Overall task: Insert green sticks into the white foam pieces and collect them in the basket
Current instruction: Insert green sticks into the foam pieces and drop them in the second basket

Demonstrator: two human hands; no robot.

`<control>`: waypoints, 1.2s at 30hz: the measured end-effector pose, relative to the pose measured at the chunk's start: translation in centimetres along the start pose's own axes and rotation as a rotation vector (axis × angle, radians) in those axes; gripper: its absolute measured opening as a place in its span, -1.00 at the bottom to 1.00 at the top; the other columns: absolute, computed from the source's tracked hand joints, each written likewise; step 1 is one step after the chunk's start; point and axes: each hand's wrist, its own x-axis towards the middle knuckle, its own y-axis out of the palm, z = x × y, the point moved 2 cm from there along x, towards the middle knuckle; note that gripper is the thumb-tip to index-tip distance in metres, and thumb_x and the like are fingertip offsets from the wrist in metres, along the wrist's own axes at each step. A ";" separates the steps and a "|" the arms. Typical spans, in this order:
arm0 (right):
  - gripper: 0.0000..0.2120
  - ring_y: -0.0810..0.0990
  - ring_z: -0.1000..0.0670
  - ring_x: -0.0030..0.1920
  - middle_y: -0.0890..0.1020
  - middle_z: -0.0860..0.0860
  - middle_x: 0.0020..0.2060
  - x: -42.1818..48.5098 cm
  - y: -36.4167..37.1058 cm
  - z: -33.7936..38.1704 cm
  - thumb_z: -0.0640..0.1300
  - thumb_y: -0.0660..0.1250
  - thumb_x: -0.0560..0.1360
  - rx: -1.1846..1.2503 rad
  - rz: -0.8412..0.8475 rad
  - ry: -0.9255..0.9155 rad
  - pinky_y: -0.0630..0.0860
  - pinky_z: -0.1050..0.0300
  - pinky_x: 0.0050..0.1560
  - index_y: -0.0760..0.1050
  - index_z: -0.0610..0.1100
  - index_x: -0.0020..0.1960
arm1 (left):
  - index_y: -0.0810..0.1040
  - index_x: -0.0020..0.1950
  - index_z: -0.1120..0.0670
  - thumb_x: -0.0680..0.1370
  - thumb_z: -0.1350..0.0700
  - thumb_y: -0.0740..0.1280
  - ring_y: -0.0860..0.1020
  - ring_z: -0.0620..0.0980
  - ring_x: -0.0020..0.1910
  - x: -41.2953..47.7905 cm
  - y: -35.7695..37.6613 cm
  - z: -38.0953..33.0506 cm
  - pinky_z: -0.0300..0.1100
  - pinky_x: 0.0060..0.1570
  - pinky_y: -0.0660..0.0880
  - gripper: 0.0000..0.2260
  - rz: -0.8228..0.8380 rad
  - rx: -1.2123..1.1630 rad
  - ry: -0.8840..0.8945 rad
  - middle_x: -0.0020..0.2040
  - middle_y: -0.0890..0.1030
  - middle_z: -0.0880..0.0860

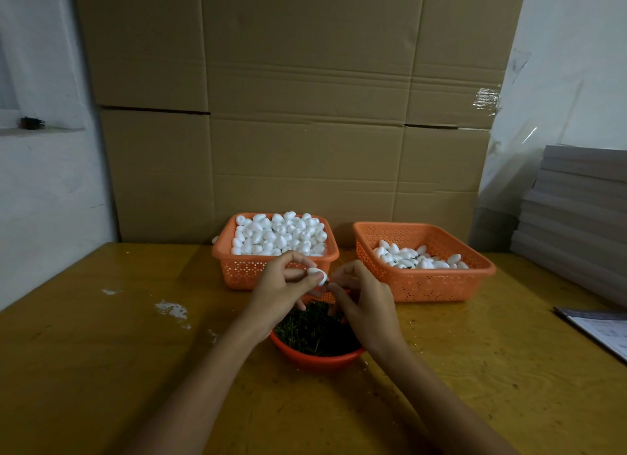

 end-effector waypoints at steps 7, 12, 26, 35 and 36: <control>-0.77 0.71 0.12 -0.35 0.75 0.12 -0.10 0.0 0.1 -0.4 -0.14 0.43 0.62 0.018 0.006 0.007 0.61 0.16 -0.39 0.36 0.02 0.03 | 0.52 0.07 0.20 0.58 0.14 0.51 0.76 0.04 -0.08 -0.2 0.2 -0.1 -0.15 -0.34 0.59 -0.78 -0.002 0.046 0.032 -0.10 0.78 0.08; -0.78 0.71 0.14 -0.33 0.75 0.12 -0.11 -0.1 0.0 -0.3 -0.15 0.44 0.61 -0.010 0.012 -0.001 0.63 0.15 -0.37 0.37 -0.04 0.04 | 0.52 0.08 0.18 0.59 0.13 0.50 0.76 0.04 -0.07 -0.1 0.2 0.0 -0.11 -0.32 0.60 -0.78 0.019 0.071 0.032 -0.09 0.78 0.07; -0.87 0.73 -0.08 -0.18 0.75 -0.03 -0.17 2.7 -7.6 -2.8 -0.11 0.40 0.63 0.275 -0.198 0.334 0.66 0.03 -0.18 0.54 -0.14 0.12 | 0.58 0.00 0.11 0.60 -0.23 0.19 0.73 0.16 -0.18 -0.3 0.9 -0.9 -0.10 -0.36 0.54 -0.57 0.017 0.063 0.036 -0.14 0.75 0.10; -0.92 0.61 0.14 -0.16 0.67 0.03 -0.12 2.7 -9.2 -4.5 -0.07 0.34 0.66 -0.146 -0.229 0.234 0.48 0.11 -0.23 0.61 0.01 0.08 | 0.58 -0.04 0.12 0.72 -0.09 0.19 0.71 0.16 -0.21 -0.2 0.8 -0.5 -0.11 -0.40 0.53 -0.65 -0.008 0.091 0.055 -0.19 0.74 0.11; -0.92 0.60 0.15 -0.22 0.66 0.07 -0.18 2.6 -8.2 -3.5 -0.05 0.34 0.66 -0.155 -0.167 0.189 0.49 0.09 -0.27 0.60 0.02 0.05 | 0.58 -0.05 0.12 0.74 -0.04 0.20 0.72 0.14 -0.22 -0.2 0.7 -0.4 -0.11 -0.40 0.54 -0.68 -0.016 0.109 0.061 -0.20 0.74 0.10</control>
